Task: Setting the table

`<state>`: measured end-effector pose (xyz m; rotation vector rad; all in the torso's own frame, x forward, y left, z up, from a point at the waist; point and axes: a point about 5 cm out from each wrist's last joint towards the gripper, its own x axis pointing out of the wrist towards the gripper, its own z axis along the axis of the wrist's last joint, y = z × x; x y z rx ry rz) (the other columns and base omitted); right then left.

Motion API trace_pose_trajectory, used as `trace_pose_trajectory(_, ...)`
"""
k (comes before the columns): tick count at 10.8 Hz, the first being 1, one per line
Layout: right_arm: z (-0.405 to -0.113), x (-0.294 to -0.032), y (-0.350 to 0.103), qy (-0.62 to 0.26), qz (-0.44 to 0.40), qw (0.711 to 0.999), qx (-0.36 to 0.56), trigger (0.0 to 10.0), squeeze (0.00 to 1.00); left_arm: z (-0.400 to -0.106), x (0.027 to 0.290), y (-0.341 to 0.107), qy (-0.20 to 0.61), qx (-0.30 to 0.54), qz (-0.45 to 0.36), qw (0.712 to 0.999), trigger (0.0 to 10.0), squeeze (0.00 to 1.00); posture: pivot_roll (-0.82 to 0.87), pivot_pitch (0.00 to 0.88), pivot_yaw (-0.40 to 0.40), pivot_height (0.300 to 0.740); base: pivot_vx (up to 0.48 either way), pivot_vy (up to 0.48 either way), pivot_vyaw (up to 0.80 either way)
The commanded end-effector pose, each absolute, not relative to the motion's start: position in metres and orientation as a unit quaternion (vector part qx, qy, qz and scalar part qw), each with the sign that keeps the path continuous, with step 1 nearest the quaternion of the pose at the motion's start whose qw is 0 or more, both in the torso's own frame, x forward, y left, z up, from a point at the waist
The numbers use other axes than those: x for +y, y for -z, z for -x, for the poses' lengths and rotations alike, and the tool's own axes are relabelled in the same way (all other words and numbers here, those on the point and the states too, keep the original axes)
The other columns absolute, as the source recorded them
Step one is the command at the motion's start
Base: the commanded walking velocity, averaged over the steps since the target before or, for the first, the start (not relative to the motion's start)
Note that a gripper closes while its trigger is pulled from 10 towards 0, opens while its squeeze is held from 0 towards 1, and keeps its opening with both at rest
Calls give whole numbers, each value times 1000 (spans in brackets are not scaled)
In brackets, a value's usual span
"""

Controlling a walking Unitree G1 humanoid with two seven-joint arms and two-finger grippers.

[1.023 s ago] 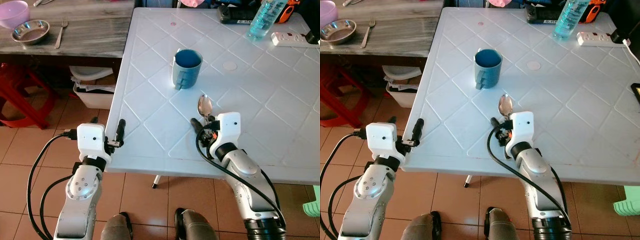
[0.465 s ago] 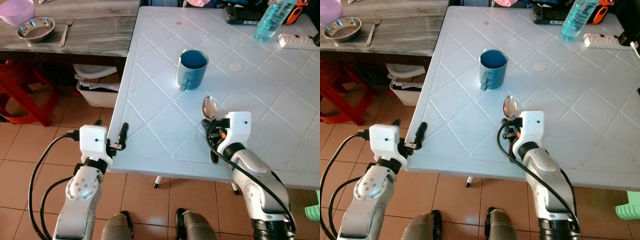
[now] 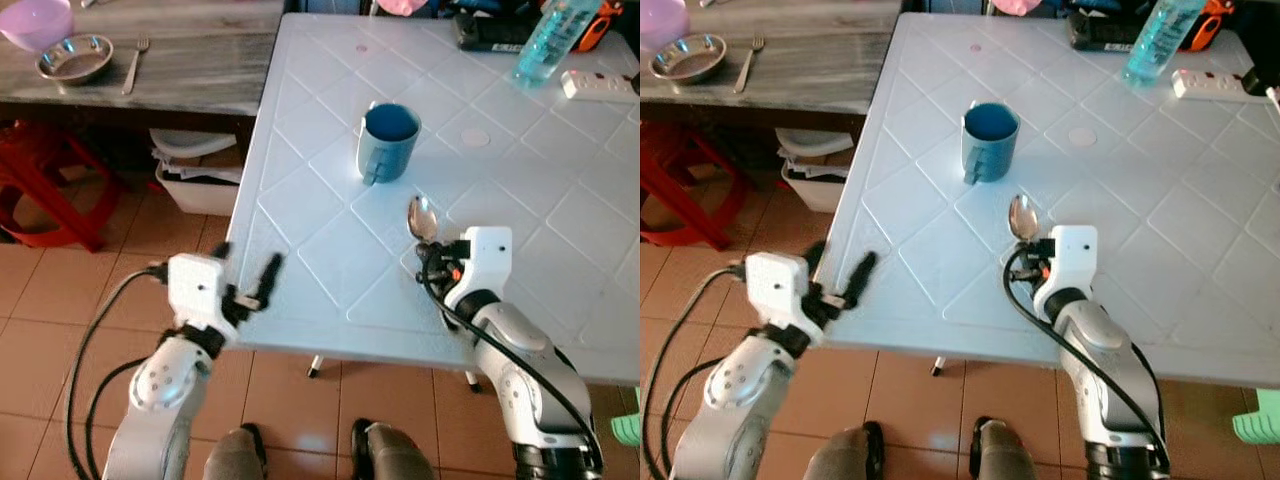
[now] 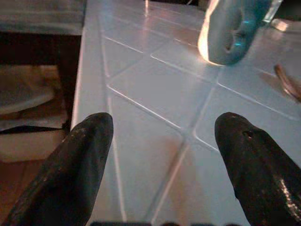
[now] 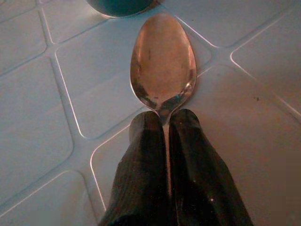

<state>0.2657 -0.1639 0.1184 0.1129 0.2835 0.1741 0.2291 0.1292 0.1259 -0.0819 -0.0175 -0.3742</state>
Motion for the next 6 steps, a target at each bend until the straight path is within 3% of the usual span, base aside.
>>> trace_pose_trajectory(1,-242,-170,-64,-63,-64,953,288,0,0,-226,130,-127,197,-7,39,980,10000,0,-3,231,32,740,0,0,0)
trace_pose_trajectory(6,-233,-177,-53,-23,-116,936,330,0,0,-223,132,-127,207,-4,33,978,10000,0,-1,233,35,740,0,0,0)
